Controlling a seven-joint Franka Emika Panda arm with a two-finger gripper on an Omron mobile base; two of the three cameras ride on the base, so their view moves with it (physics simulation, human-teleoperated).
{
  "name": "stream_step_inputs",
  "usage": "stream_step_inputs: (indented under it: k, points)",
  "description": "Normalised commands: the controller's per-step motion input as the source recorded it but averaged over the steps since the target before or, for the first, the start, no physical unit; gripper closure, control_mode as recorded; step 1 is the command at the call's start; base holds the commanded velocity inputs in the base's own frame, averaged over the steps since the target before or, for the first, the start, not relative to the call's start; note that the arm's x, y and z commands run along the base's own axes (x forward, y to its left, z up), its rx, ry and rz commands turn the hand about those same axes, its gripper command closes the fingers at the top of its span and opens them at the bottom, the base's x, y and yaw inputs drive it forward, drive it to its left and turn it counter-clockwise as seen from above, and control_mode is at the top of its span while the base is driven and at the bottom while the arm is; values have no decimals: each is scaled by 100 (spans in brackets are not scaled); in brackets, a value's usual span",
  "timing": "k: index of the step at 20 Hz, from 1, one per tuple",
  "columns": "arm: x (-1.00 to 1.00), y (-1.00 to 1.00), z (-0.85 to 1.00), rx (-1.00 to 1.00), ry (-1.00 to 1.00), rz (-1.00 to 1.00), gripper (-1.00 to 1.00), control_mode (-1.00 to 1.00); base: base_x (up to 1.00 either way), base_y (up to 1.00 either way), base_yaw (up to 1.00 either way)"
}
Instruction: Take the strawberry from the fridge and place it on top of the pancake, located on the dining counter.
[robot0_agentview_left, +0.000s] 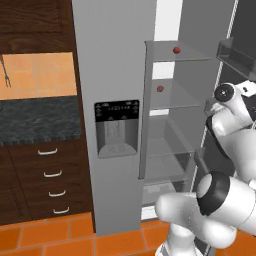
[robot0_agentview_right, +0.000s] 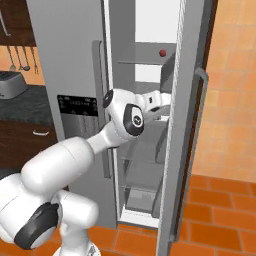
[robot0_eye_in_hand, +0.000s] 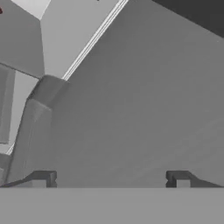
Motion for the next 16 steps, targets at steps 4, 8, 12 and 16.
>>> stream_step_inputs:
  k: [4, 8, 12, 16]
  points:
    - [0, -99, 0, 9, 0, -14, -100, -100, 0, 0, 0]
    - [3, -84, 0, 7, 3, -8, -100, -100, 0, 0, 0]
    - [0, -45, 0, 9, 7, -1, -100, -100, 0, 0, 0]
    - [-49, 35, 1, 14, 0, 0, -100, -100, 0, 0, 0]
